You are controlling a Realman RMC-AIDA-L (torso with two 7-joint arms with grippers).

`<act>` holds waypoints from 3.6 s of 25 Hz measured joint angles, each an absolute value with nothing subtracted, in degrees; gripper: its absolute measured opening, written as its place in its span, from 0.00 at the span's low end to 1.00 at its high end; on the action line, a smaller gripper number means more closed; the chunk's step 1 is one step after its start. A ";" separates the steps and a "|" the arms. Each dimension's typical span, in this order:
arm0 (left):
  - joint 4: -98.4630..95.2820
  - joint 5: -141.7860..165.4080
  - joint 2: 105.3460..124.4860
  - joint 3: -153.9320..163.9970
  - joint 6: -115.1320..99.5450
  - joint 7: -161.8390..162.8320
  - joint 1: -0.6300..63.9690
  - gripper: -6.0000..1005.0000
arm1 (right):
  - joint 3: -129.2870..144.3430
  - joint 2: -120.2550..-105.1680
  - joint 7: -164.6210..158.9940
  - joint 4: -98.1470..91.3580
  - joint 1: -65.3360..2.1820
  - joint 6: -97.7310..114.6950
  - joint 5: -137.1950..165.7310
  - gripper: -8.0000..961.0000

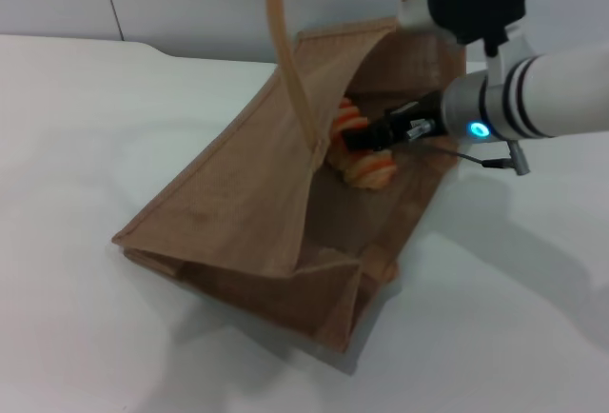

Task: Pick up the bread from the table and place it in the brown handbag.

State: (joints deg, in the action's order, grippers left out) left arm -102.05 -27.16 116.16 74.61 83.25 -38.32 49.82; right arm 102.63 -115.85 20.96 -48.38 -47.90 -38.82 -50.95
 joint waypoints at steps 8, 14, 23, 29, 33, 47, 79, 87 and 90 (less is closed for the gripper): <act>-102.12 -27.10 115.83 73.25 80.72 -38.23 47.09 0.13 | 95.09 -115.82 22.99 -59.34 -40.71 -47.95 -45.78 0.76; -102.13 -27.10 115.75 70.83 80.06 -38.47 45.65 0.13 | 90.54 -115.84 23.11 -65.24 -36.15 -53.63 -42.77 0.77; -101.73 -29.03 116.06 68.07 74.71 -38.55 41.06 0.13 | 83.33 -116.13 22.43 -67.16 -33.14 -55.95 -33.14 0.77; -100.50 -34.33 115.96 67.58 68.71 -39.70 37.45 0.13 | 81.26 -116.07 22.81 -69.46 -29.98 -50.89 -31.85 0.77; -98.33 -38.68 116.08 67.04 66.21 -40.01 36.94 0.14 | 79.77 -116.04 22.82 -68.60 -29.40 -48.55 -31.73 0.77; -91.12 -63.34 115.65 66.56 66.80 -53.21 35.87 0.53 | 79.83 -116.03 23.68 -62.90 -32.06 -44.96 -31.70 0.77; -80.88 -87.88 116.54 77.35 30.45 -87.48 16.15 0.84 | 105.82 -116.50 22.77 -61.62 -14.73 18.05 -43.90 0.76; -65.18 -110.81 116.54 78.96 28.11 -104.87 15.85 0.82 | 119.75 -116.59 10.25 -38.60 -17.71 57.26 -45.42 0.76; -58.97 -117.55 116.54 79.89 28.68 -113.02 16.57 0.82 | 124.64 -116.94 4.89 -26.34 -22.12 66.00 -47.07 0.76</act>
